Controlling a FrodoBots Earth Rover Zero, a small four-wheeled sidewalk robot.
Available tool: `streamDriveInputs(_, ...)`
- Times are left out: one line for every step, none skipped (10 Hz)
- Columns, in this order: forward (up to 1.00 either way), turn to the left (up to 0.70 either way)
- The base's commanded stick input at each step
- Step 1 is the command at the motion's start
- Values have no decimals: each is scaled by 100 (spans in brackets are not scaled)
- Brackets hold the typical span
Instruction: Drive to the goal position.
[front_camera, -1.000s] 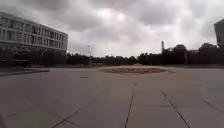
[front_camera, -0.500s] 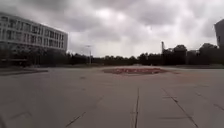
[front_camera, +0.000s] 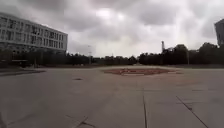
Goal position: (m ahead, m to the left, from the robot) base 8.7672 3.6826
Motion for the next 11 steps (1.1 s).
streamDriveInputs(70, 1)
streamDriveInputs(70, 2)
streamDriveInputs(70, 3)
streamDriveInputs(70, 5)
streamDriveInputs(70, 6)
streamDriveInputs(70, 6)
streamDriveInputs(70, 6)
streamDriveInputs(70, 6)
streamDriveInputs(70, 6)
streamDriveInputs(70, 6)
streamDriveInputs(70, 4)
